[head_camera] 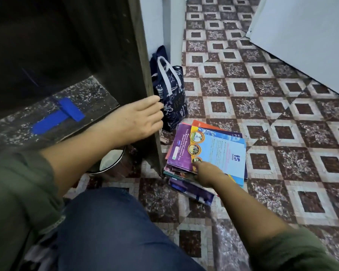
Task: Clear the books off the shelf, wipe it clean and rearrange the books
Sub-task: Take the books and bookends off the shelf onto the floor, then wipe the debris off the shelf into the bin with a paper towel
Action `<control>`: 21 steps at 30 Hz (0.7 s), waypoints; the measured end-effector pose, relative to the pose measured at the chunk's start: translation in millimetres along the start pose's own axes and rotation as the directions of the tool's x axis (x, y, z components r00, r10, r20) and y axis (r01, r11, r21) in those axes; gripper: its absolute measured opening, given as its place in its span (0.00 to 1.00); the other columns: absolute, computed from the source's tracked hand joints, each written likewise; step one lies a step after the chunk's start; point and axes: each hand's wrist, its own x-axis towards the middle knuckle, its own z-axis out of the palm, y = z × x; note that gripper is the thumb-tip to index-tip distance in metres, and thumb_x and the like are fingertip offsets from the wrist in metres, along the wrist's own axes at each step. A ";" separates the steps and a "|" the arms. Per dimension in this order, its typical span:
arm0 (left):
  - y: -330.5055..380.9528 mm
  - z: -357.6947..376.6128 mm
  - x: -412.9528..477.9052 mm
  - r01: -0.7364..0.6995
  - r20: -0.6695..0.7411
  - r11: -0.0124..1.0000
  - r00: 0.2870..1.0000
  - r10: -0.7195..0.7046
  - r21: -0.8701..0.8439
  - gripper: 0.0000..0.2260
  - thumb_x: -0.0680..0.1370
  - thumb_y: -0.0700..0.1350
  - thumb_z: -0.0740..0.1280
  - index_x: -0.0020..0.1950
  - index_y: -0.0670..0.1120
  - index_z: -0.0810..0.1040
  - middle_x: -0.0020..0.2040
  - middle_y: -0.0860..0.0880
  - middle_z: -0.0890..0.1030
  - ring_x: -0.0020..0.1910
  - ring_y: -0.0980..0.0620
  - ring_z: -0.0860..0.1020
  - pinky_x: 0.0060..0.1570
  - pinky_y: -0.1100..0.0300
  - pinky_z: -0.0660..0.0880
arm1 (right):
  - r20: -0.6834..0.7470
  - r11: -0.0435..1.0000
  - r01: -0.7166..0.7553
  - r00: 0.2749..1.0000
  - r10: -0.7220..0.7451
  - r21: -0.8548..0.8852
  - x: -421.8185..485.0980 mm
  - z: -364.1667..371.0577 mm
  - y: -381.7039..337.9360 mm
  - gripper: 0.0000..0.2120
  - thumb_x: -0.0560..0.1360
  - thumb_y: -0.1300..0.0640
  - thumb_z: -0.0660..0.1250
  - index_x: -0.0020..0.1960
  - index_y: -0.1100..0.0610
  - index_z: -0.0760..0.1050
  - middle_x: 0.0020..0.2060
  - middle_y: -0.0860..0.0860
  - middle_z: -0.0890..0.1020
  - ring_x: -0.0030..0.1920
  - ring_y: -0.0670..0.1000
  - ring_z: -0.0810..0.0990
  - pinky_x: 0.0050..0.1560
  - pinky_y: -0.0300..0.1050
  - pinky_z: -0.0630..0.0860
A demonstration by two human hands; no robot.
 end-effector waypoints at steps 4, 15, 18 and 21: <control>15.2 8.2 -63.8 0.109 0.055 0.976 0.993 -0.101 -0.190 0.16 0.79 0.37 0.53 0.53 0.43 0.80 0.63 0.41 0.78 0.64 0.40 0.75 0.62 0.46 0.67 | -0.066 0.973 0.224 0.973 -0.220 0.053 -18.3 -30.5 -84.6 0.15 0.77 0.51 0.63 0.61 0.53 0.74 0.56 0.57 0.80 0.55 0.60 0.79 0.53 0.50 0.76; 66.2 41.3 -301.8 0.966 0.773 0.256 0.150 -0.616 0.016 0.30 0.79 0.51 0.64 0.77 0.40 0.59 0.78 0.41 0.58 0.76 0.42 0.56 0.71 0.45 0.57 | -0.509 0.822 0.562 0.735 -0.449 0.087 6.8 -119.1 -321.0 0.17 0.77 0.55 0.65 0.64 0.58 0.72 0.60 0.58 0.76 0.60 0.60 0.75 0.56 0.49 0.73; 68.0 44.4 -325.8 0.987 0.824 0.163 0.081 -0.561 0.014 0.28 0.82 0.52 0.55 0.80 0.44 0.50 0.80 0.46 0.48 0.78 0.47 0.47 0.75 0.50 0.50 | -0.605 0.832 0.534 0.716 -0.348 0.152 18.5 -134.9 -366.3 0.21 0.78 0.52 0.65 0.68 0.58 0.67 0.62 0.58 0.73 0.61 0.60 0.74 0.57 0.49 0.72; 74.4 49.3 -340.5 0.994 0.820 0.082 0.108 -0.561 -0.075 0.27 0.83 0.51 0.54 0.80 0.46 0.50 0.79 0.46 0.50 0.78 0.47 0.50 0.75 0.50 0.51 | -0.675 0.832 0.529 0.677 -0.294 0.168 26.7 -144.6 -394.6 0.21 0.78 0.51 0.64 0.68 0.57 0.67 0.61 0.58 0.73 0.59 0.60 0.75 0.54 0.50 0.72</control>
